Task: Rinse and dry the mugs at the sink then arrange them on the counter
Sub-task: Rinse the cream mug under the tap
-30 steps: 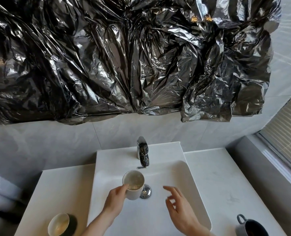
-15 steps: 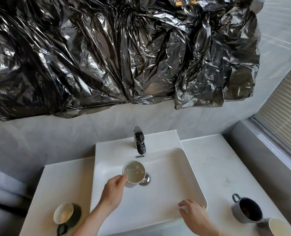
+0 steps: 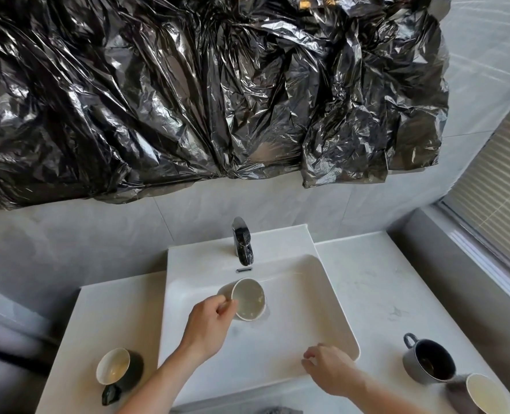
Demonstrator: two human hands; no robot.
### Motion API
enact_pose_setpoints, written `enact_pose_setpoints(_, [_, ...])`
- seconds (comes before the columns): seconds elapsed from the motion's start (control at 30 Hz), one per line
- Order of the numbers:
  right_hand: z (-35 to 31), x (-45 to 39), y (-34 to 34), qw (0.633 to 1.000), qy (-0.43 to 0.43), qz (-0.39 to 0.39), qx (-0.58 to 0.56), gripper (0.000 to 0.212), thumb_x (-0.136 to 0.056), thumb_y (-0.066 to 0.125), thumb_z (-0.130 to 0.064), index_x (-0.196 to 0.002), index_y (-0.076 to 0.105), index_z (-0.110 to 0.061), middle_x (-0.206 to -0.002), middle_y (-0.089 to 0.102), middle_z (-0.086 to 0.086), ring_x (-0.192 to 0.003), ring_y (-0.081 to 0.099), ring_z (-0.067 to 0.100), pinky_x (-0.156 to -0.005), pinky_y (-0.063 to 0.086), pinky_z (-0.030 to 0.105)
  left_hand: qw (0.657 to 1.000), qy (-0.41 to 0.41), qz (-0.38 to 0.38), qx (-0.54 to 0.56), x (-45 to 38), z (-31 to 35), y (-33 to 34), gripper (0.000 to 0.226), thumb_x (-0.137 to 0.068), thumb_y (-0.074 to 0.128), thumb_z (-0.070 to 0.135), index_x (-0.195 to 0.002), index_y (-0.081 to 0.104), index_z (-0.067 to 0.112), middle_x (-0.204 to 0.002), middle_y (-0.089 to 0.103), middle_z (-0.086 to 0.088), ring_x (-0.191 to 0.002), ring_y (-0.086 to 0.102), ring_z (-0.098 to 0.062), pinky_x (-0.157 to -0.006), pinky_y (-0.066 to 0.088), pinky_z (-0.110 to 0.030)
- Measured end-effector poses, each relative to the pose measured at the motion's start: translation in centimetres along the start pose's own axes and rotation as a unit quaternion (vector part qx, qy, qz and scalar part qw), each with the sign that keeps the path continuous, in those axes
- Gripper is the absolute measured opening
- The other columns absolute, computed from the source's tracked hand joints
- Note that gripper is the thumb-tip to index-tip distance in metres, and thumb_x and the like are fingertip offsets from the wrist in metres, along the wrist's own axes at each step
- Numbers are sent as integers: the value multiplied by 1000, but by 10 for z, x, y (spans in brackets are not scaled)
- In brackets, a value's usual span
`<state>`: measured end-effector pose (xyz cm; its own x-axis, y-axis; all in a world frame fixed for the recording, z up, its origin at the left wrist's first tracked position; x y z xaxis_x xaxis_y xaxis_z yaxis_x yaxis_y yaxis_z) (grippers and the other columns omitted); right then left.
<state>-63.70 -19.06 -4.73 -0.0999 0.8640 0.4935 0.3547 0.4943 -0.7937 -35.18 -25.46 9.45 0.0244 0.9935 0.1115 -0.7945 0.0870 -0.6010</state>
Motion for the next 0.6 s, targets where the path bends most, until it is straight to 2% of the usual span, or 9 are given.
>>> enact_pose_setpoints(0.07, [1,3,5,1000,-10,5,17,40,-94,31,-55,-78,62,-37,-108,59,-13,-118,60,19,-95,45,33,1000,11,5,-14,0,2,0,52,-99,61,38,-68,27,13,-59,28,8,-61,24,-13,-57,25,-34])
enact_pose_setpoints(0.17, [1,9,9,998,-21,36,46,47,-103,27,-54,-98,69,-32,-128,61,-14,-124,55,18,-101,41,34,999,24,9,-36,-1,4,0,53,-99,60,39,-68,27,12,-60,28,6,-61,25,-14,-57,26,-34])
enact_pose_setpoints(0.27, [-1,12,8,997,-25,35,58,46,-104,24,-55,-98,66,-37,-133,58,-16,-124,54,18,-104,38,34,997,35,13,-67,-3,5,-1,53,-99,60,40,-69,26,12,-61,29,5,-62,25,-16,-57,27,-35])
enact_pose_setpoints(0.43, [-4,13,6,997,-27,10,65,33,-104,25,-53,-89,52,-40,-135,57,-12,-125,51,20,-105,38,35,990,61,15,-129,-4,7,-1,51,-99,58,41,-68,28,13,-65,37,2,-64,32,-20,-59,33,-32])
enact_pose_setpoints(0.5, [-4,11,6,997,-25,4,70,35,-104,25,-52,-84,51,-38,-134,56,-11,-125,51,21,-105,38,36,987,66,14,-146,-5,7,-1,50,-98,56,43,-68,29,13,-66,41,0,-67,39,-24,-62,38,-35])
enact_pose_setpoints(0.6, [-1,8,8,997,-16,-11,73,44,-103,26,-53,-67,45,-37,-134,56,-9,-129,49,22,-106,37,38,984,69,10,-167,-6,7,1,49,-98,55,44,-67,30,15,-67,44,0,-67,43,-23,-64,41,-37])
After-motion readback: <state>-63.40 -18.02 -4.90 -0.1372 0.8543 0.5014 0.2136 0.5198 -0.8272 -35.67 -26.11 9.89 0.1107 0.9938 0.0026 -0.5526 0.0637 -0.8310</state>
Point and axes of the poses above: each hand's wrist, its own x-axis away from the middle knuckle, its own y-axis out of the palm, z = x × y, the point moved 7 cm from there along -x, towards the middle knuckle
